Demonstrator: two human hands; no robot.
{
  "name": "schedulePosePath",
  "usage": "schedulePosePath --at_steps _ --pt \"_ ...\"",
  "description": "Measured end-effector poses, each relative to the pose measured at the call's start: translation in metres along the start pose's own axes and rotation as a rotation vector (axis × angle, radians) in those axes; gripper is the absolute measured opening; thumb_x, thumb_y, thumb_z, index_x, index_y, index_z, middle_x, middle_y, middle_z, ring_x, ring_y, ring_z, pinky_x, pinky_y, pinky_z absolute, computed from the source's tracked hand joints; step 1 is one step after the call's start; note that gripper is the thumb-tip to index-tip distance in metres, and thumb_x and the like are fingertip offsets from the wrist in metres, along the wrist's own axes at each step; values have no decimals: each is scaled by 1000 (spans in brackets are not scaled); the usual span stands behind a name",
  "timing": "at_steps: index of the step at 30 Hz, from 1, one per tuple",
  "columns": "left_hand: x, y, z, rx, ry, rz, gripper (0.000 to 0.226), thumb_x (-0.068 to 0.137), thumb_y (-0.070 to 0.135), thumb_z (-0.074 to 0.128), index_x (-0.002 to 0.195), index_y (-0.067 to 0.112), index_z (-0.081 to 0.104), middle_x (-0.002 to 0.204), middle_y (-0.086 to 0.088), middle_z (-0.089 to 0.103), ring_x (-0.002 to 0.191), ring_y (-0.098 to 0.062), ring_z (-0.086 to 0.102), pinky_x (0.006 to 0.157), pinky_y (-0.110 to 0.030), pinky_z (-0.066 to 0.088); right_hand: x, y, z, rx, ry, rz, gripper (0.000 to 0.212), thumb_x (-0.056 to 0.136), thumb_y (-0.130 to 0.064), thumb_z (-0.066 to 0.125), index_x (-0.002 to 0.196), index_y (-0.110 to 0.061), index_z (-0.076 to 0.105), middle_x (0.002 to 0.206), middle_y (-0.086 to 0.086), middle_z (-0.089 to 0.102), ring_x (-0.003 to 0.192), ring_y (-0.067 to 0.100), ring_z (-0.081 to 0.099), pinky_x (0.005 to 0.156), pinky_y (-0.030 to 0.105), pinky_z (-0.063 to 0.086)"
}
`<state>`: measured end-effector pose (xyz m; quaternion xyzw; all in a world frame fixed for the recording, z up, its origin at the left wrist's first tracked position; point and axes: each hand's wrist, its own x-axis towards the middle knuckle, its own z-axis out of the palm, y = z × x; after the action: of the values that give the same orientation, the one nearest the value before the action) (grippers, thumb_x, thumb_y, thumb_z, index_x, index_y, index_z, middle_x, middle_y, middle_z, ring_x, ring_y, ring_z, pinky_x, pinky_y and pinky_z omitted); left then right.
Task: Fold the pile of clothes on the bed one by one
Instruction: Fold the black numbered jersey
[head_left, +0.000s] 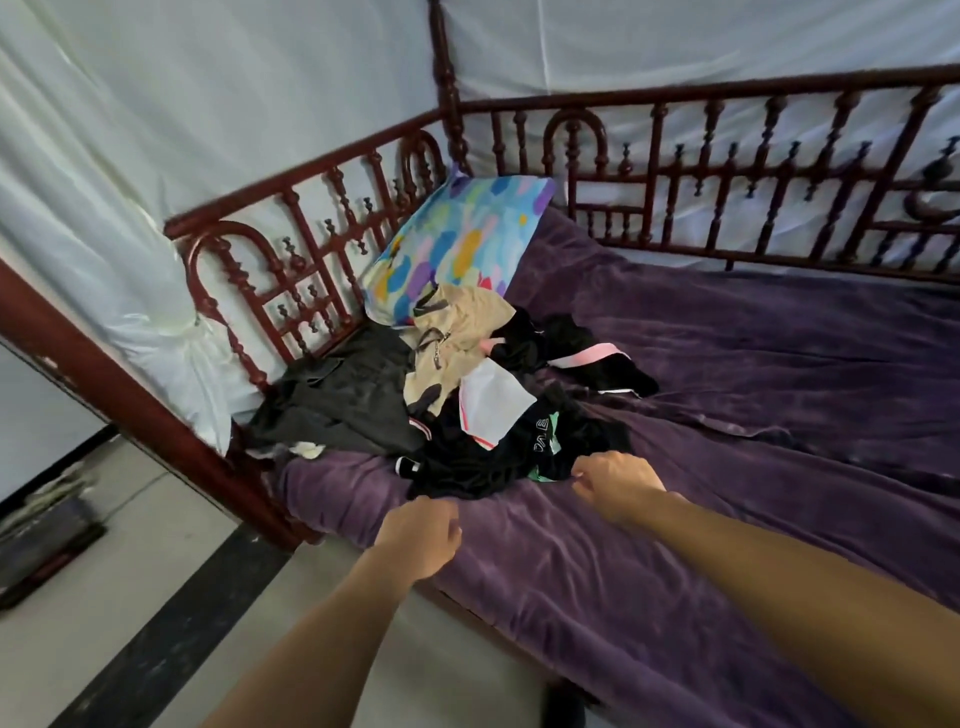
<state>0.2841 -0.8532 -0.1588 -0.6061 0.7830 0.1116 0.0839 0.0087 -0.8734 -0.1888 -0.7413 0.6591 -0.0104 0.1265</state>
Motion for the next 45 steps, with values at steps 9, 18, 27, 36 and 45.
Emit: schedulePosePath --at_steps 9,18,27,36,45 --pt "142 -91 -23 -24 -103 2 26 93 34 46 113 23 59 113 -3 65 107 -24 58 83 -33 44 160 -25 33 60 -151 69 30 91 -33 45 115 -22 61 117 6 63 107 29 60 74 33 43" --pt "281 -149 1 4 -273 179 26 94 31 45 112 18 59 110 -2 63 101 -22 60 80 -33 46 252 -54 59 81 -268 179 32 92 -33 44 117 -19 59 117 5 62 107 27 59 79 37 48" --pt "449 -160 47 212 -227 674 42 83 13 52 124 20 50 131 -6 42 122 -28 40 93 -39 36 329 -78 135 203 -389 474 36 91 -29 49 126 -20 52 127 5 54 119 27 53 87 38 47" --pt "517 -161 100 493 -275 880 59 83 13 56 137 29 39 133 3 47 132 -28 27 104 -52 20 360 -117 202 395 -559 563 50 86 -18 55 134 -26 45 133 6 53 125 28 48 95 36 41" --pt "489 -162 39 159 -273 852 21 93 33 50 106 25 64 121 8 53 121 -20 38 96 -39 32 313 -113 128 849 2 980 38 88 -27 53 54 -13 42 55 -1 45 63 20 46 60 35 37"
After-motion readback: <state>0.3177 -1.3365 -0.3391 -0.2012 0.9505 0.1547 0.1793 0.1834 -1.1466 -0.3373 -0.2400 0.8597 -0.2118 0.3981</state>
